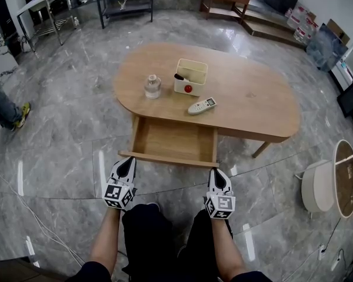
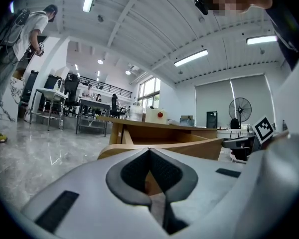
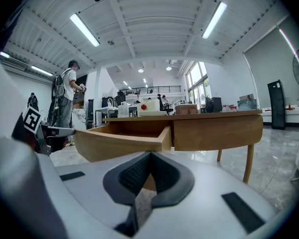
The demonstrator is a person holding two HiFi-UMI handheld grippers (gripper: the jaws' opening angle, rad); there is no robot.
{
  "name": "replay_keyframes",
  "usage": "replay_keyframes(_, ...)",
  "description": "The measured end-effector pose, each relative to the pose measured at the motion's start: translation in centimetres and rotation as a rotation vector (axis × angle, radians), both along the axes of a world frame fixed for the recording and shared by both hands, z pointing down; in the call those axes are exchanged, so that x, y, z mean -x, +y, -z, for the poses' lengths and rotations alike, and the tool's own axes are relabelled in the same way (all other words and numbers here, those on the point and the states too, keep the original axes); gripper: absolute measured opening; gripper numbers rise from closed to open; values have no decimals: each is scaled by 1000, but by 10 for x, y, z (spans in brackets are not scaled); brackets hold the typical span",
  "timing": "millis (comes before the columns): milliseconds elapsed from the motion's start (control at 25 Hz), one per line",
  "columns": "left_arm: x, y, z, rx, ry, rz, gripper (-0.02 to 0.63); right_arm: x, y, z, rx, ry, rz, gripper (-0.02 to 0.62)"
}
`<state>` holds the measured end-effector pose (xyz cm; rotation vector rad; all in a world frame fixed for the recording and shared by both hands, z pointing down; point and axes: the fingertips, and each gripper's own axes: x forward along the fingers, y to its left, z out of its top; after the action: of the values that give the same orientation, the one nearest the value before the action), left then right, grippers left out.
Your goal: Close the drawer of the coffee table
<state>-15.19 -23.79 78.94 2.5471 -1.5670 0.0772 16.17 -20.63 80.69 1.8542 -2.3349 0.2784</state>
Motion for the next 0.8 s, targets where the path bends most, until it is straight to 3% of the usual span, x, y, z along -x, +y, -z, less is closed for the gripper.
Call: replay_keyframes(800, -7, -8, 19, -33, -19, -14, 25, -8, -16, 19, -18, 5, -1, 26)
